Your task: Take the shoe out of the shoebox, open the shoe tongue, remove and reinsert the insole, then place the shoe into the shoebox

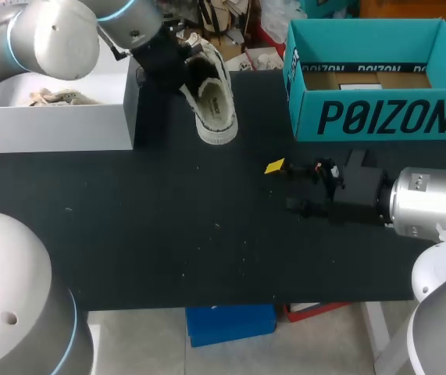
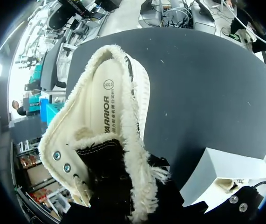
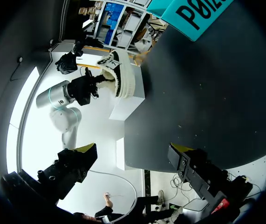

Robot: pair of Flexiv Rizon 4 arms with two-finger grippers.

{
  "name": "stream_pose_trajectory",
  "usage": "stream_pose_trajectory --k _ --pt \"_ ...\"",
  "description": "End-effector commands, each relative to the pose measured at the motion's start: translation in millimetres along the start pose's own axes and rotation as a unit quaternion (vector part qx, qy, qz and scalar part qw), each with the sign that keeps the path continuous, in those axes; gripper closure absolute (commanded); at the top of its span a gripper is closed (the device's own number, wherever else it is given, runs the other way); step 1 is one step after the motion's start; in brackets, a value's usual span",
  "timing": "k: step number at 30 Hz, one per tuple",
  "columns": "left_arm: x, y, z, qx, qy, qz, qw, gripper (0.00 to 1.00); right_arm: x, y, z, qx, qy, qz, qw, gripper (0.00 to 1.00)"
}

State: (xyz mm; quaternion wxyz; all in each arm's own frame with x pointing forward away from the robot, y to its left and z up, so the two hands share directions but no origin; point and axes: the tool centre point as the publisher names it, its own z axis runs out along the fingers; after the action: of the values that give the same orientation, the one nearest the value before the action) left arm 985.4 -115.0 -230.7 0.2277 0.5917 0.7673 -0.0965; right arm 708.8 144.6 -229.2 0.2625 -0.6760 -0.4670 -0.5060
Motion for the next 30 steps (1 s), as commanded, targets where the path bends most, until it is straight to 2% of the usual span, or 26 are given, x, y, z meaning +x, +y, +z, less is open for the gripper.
stream_pose_trajectory --k 1,4,7,13,18,22,25,30 --pt "14.4 20 -15 -0.007 -0.014 -0.039 0.999 1.00 1.0 -0.3 0 0.000 -0.002 0.000 1.000 0.00" --pt "34.1 36 -18 0.004 -0.011 -0.084 0.996 1.00 1.0 -0.3 0 0.000 -0.002 0.000 1.000 0.00" --pt "52.1 53 -26 -0.004 -0.013 -0.119 0.993 1.00 1.0 -0.3 0 0.000 -0.002 0.000 1.000 0.00" --pt "82.1 78 -71 -0.017 -0.014 -0.187 0.982 1.00 1.0 -0.3 0 0.000 -0.002 0.000 1.000 0.00" --pt "119.2 101 -97 -0.022 -0.013 -0.248 0.969 1.00 1.0 -0.3 0 0.000 -0.002 0.000 1.000 0.00" --pt "146.4 122 -116 -0.044 -0.018 -0.288 0.956 1.00 1.0 -0.3 0 0.000 -0.002 0.000 1.000 0.00" --pt "170.6 135 -124 -0.050 -0.017 -0.319 0.946 1.00 1.0 -0.3 0 0.000 -0.002 0.000 1.000 0.00" --pt "204.1 145 -127 -0.063 -0.018 -0.362 0.930 1.00 1.0 -0.3 0 0.000 -0.002 0.000 1.000 0.00"
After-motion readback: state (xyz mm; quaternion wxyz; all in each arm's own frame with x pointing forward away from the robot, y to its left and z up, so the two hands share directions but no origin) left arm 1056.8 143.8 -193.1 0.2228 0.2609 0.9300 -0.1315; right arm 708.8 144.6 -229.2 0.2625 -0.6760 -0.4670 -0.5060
